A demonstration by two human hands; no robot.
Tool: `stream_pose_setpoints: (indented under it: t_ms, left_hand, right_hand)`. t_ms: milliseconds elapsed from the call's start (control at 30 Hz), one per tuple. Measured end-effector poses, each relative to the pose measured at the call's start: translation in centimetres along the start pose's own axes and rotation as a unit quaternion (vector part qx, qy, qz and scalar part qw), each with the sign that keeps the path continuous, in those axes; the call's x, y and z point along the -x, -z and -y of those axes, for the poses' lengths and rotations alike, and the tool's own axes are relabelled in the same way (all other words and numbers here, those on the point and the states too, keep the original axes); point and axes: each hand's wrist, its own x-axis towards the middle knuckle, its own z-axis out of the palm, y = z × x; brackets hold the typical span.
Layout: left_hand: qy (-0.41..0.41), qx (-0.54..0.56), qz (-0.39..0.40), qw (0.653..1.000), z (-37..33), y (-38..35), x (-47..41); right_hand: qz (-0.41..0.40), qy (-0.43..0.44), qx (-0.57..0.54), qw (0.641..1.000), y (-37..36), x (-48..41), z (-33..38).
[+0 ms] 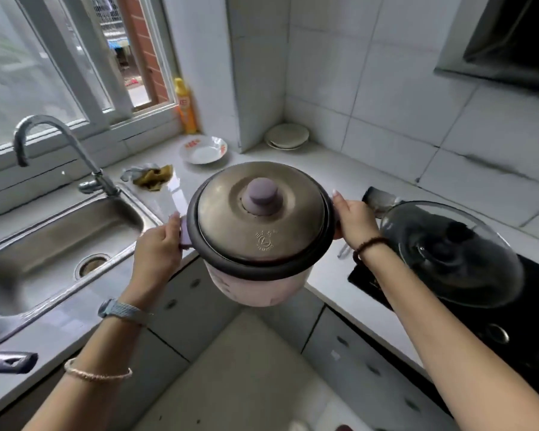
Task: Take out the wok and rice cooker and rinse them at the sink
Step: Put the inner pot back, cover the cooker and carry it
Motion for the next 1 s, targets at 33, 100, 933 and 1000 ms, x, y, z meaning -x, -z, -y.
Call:
stream_pose_setpoints:
  t_ms: [33, 100, 933, 1000]
  left_hand:
    - [-0.005, 0.001, 0.009, 1.000, -0.7, -1.4, -0.5]
    - [-0.014, -0.009, 0.023, 1.000, -2.3, -3.9, -1.3]
    - [-0.111, -0.035, 0.262, 0.958, -8.6, -25.7, -26.9]
    - [-0.121, -0.044, 0.302, 0.945, -8.6, -27.0, -29.6]
  right_hand:
    - [-0.010, -0.006, 0.012, 1.000, 1.1, -0.4, -0.8]
    - [-0.025, -0.019, 0.029, 0.999, 3.1, -1.2, -2.3]
    - [-0.136, -0.210, 0.018, 0.968, 3.6, -20.9, -9.8]
    - [-0.143, -0.213, 0.041, 0.966, 3.3, -23.1, -9.8]
